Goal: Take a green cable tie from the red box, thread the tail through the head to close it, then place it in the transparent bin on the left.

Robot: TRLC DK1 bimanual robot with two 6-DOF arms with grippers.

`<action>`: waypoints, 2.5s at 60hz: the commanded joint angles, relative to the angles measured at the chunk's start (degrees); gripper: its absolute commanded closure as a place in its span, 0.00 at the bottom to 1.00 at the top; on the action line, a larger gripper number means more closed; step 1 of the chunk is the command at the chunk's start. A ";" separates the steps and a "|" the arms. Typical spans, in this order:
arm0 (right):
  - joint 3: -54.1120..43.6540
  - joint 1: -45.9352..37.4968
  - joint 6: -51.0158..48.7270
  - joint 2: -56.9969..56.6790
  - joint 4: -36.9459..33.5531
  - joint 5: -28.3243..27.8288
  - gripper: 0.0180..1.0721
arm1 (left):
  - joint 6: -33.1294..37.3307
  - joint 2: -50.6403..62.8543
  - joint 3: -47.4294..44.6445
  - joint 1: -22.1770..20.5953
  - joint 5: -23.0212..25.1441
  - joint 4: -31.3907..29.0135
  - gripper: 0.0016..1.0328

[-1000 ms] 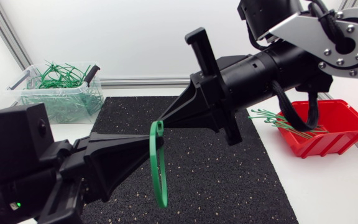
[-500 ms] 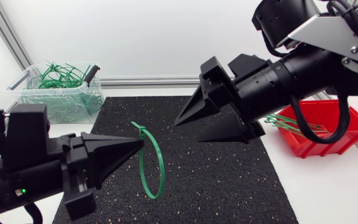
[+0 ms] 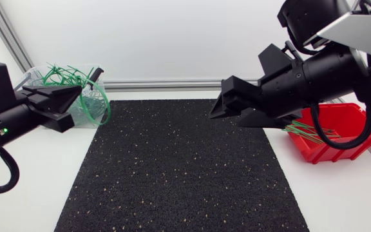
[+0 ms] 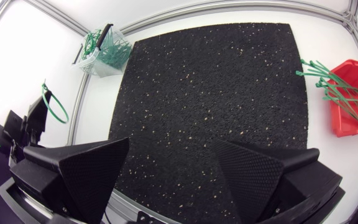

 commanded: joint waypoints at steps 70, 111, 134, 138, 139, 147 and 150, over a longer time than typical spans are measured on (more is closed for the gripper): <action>-7.61 -0.33 -4.84 -11.20 0.14 12.59 0.05 | 9.77 53.63 39.76 24.70 -5.53 11.39 0.03; -19.30 -22.13 -29.36 -24.55 15.34 22.44 0.05 | 10.03 24.98 13.04 21.36 -5.44 10.24 0.03; -32.92 -28.99 -36.83 -40.20 25.19 22.44 0.05 | 10.30 6.34 -3.75 21.27 -5.00 9.89 0.03; -34.59 -29.43 -37.27 -43.01 26.33 22.44 0.05 | 10.30 3.00 -6.47 21.18 -4.65 9.63 0.03; -35.12 -29.51 -37.36 -43.63 26.77 22.44 0.05 | 10.21 2.30 -7.09 21.18 -4.65 9.63 0.03; -38.63 -30.13 -38.41 -49.08 28.88 22.44 0.05 | 9.94 -4.73 -12.89 19.60 -4.65 9.54 0.03; -40.03 -30.22 -38.21 -50.37 29.78 22.13 0.05 | 9.59 -7.19 -14.21 19.42 -4.65 8.75 0.03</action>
